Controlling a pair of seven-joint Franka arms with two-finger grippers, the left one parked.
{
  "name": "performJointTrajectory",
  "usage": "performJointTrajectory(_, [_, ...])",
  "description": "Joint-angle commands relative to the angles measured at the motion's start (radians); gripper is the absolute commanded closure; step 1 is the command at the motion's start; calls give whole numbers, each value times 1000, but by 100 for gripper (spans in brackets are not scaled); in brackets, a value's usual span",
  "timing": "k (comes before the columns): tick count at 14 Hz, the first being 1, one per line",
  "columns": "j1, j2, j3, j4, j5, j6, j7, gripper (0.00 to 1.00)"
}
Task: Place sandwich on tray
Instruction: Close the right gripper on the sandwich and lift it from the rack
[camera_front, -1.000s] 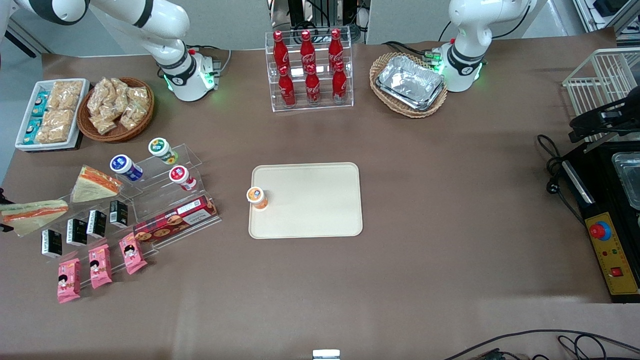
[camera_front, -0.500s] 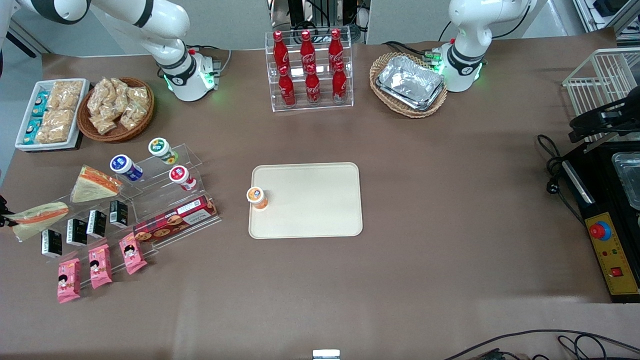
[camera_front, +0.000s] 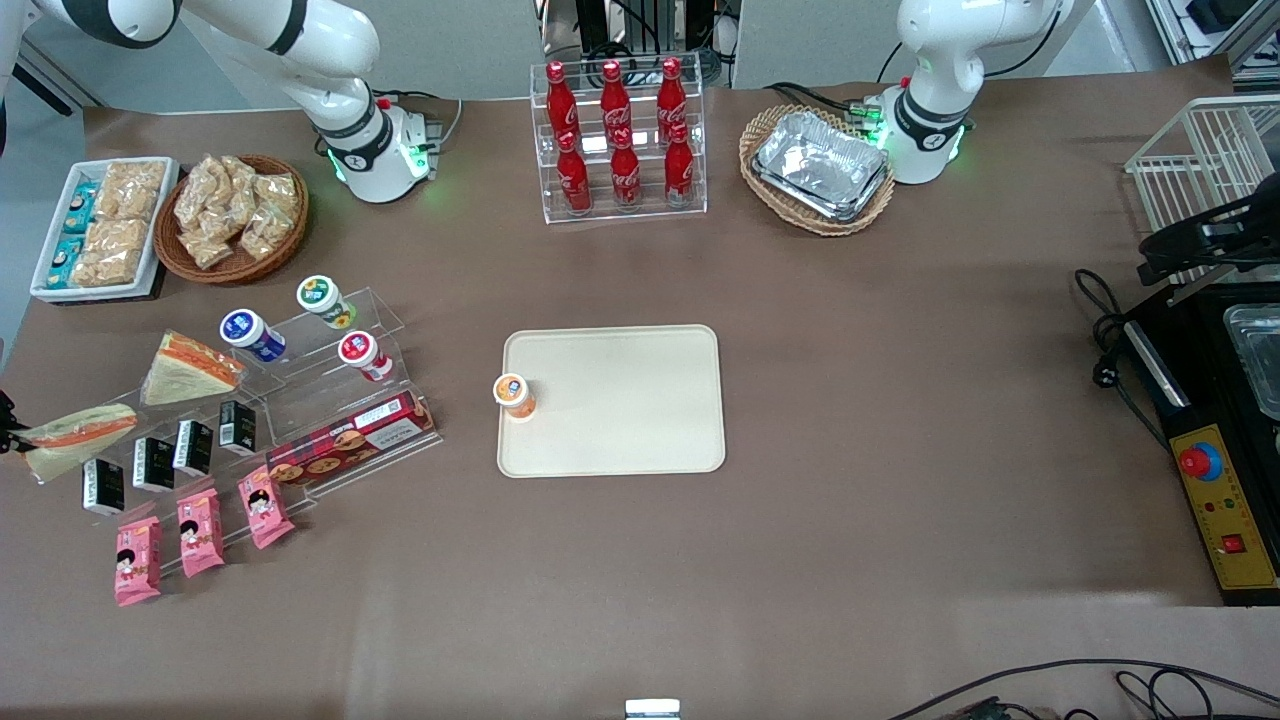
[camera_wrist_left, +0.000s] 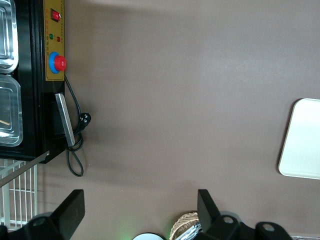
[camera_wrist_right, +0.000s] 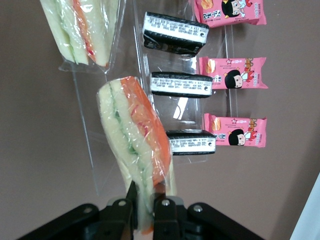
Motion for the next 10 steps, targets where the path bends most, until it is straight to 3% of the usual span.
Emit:
performJointTrajectory(1, [-5,-13,-4,53,28,-78,48,100])
performJointTrajectory(8, [4,-19,-4,190,13,-268,297,100])
performJointTrajectory(10, [49,-19,-6,230,-27,-333,430,100])
